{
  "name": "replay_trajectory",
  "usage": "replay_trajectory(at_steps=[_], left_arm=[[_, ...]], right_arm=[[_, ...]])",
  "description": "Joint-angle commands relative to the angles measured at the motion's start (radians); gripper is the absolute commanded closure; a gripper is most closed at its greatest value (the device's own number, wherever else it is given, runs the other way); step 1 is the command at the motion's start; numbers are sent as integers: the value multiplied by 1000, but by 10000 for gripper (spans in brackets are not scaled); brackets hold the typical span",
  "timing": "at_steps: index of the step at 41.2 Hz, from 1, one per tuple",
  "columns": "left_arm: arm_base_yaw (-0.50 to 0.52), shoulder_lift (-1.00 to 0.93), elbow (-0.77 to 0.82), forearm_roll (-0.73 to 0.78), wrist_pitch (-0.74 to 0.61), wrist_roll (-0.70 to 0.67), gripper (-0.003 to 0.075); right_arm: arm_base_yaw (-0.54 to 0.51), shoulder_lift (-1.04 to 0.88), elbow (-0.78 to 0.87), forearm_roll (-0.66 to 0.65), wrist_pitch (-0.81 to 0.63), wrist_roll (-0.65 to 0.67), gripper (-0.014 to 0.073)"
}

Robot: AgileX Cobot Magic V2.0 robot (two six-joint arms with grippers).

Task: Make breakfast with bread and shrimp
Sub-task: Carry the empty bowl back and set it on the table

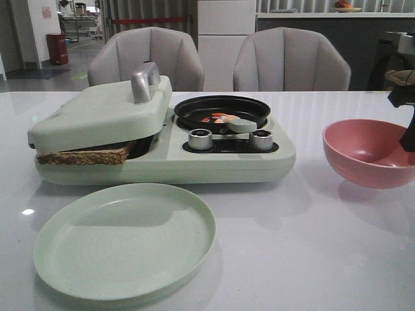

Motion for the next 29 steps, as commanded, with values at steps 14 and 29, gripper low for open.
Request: replay_trajectory(at_steps=[14,29], left_arm=[[-8,-1,-29,-5,-78,-8,443],[-8,-1,-29,-5,-78,-8,443]], right_arm=[[16,-17,-29,6,-49,-13,528],[16,-68,-29,8,-26,-2,113]])
